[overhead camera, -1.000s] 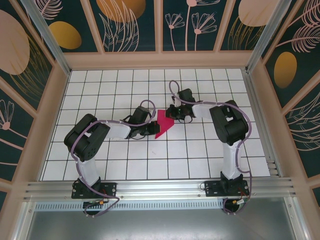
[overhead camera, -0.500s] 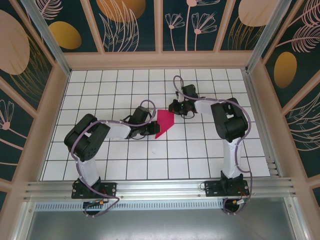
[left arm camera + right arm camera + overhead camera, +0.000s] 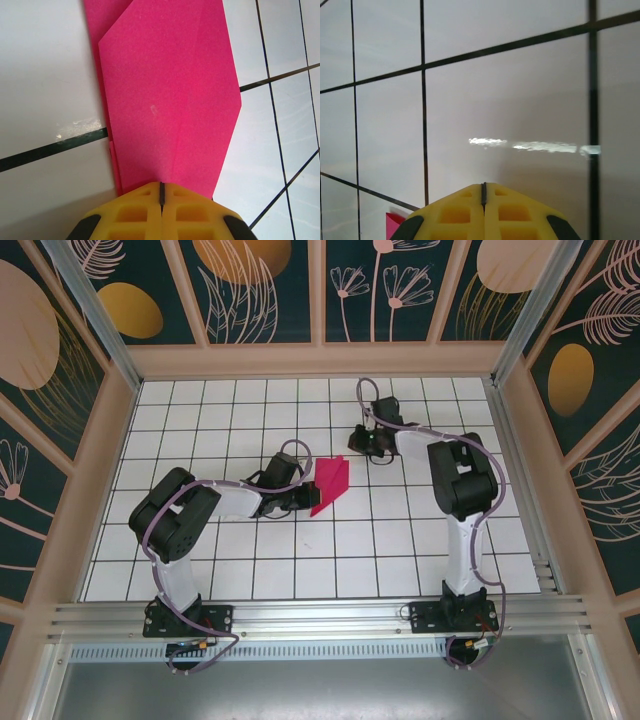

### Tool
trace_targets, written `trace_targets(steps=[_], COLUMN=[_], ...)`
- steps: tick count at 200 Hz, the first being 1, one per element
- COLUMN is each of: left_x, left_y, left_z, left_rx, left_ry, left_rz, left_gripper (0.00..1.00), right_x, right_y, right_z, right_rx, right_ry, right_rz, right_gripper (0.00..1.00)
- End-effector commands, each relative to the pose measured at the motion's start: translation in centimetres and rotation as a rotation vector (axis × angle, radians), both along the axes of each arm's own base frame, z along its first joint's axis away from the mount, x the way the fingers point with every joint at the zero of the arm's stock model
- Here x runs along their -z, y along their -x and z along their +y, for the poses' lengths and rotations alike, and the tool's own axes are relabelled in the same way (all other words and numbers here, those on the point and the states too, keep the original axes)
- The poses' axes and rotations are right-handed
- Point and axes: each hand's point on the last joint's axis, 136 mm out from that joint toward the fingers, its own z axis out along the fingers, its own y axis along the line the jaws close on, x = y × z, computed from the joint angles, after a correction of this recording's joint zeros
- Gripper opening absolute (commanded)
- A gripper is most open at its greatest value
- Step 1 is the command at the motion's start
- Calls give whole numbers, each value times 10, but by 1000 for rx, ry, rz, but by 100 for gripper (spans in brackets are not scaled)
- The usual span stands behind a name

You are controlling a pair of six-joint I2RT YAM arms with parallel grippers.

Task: Fold a paper plane with a square sheet of paper (pick it up from the middle)
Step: Fourth fold the wing at the center of the table.

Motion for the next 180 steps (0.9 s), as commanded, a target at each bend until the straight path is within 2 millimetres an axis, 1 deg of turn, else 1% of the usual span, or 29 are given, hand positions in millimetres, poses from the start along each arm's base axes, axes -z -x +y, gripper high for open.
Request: trace_targets(steps=[1,12,31,49,68,101,125,152,180], left_x=[64,62,59,58,56,53,51,49,42], left_y=[46,44,41,39,38,36,36,35,31], left_z=[41,40,37,36,36,35,34,32,29], left_rx=[-14,-20,-25,-30,-36,-43,-45,-44,-47], left_ry=[-214,-207,-195,-188,-186,-168,-158,-148,-136], left_rz=[203,200,193,187,182,169,168,164,151], left_gripper=[4,4,4,4,4,6,6,6,6], right_x=[-51,-62,-65,-57,-46,-21,-9,8,26], right_y=[6,21,54,81,99,110,115,114,117], right_z=[6,11,24,40,55,69,79,79,73], right_rx=[-6,-32,-89,-130,-156,-170,-196,-190,-172], right_ry=[-50,-85,-134,-155,-162,-160,-160,-143,-105], right_rz=[-82,-98,-73,-27,10,54,75,113,146], right_gripper=[3,3,3,3,3,2,2,2,2])
